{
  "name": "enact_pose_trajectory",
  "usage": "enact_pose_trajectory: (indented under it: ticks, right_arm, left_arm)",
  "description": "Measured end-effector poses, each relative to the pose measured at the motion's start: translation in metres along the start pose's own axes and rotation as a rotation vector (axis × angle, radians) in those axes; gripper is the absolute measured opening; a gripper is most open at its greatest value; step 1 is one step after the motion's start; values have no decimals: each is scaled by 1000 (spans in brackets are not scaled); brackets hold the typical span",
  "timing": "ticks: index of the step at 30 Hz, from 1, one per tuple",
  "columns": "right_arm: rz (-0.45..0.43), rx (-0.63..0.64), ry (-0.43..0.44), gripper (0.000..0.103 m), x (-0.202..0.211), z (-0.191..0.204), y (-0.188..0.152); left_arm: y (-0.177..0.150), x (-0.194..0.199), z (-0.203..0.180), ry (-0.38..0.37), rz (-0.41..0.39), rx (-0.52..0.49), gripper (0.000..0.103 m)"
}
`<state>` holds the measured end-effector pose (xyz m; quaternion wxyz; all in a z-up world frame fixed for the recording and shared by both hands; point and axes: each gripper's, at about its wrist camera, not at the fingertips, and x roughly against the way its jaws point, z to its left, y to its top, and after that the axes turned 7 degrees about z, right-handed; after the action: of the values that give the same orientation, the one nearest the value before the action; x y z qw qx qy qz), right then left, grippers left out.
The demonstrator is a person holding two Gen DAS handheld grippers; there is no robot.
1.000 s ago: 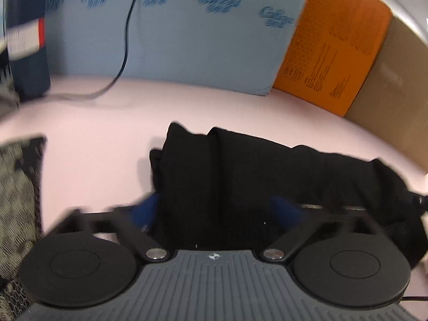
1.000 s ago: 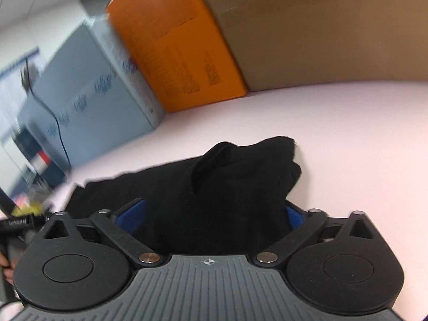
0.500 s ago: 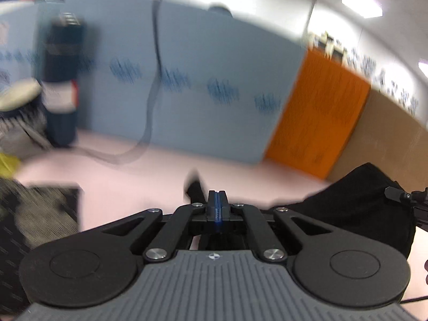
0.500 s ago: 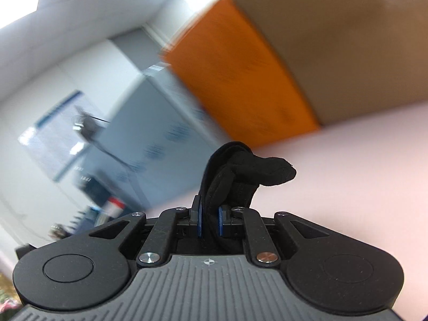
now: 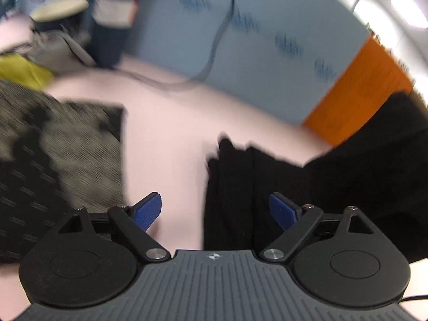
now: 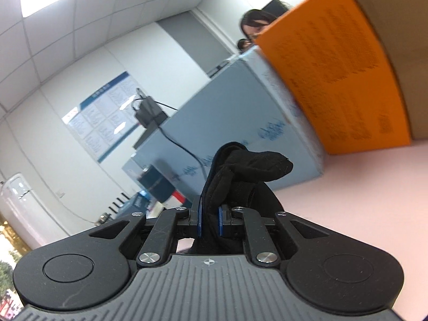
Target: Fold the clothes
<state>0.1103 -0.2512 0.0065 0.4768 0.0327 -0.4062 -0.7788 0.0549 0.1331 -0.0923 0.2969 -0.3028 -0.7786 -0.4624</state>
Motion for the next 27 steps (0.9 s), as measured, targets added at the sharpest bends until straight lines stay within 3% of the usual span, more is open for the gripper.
enact_pose_trajectory:
  ticks: [2,3,5,6,7,13,17,21,23,24,25,26,27]
  right_arm:
    - [1,-4,-20,10,7,-3,-7]
    - [1,-5,-30,10,11,-6,-11]
    - [-1,-12,-47,10,16,-10,-18]
    - [-5,-18,-51,10,18,-11,-21]
    - [-9,-23,-54,10,19,-12,-23]
    - [-21,-29,-17,10,18,-5,-27]
    - [-7,-16,81,10,-2,14,-20]
    - [37,-6,152,10,-41,31,-18]
    - [88,-10,117,12,-70,28,-23]
    - [115,-13,82,14,-85,24,-27]
    - [167,-17,-20,27,-100,17,-33]
    - [221,-22,-132,38,-114,10,-39]
    - [241,-42,-221,40,-118,2,-47]
  left_arm:
    - [-3,-16,-14,18,-10,-27,88]
    - [-4,-20,-22,1,-24,-62,84]
    - [-6,-28,-36,-57,-6,-116,43]
    - [-8,-31,-43,-67,-2,-145,12]
    - [-9,-30,-45,-71,-13,-148,8]
    - [-4,10,-27,-84,-136,-67,7]
    - [4,70,-10,-70,-289,-68,7]
    - [11,127,17,7,-405,-70,7]
    - [12,134,32,108,-382,-72,9]
    - [11,130,43,210,-331,-64,19]
    - [9,125,53,313,-278,-56,40]
    - [4,120,63,441,-221,-28,51]
    - [0,115,73,569,-163,-1,62]
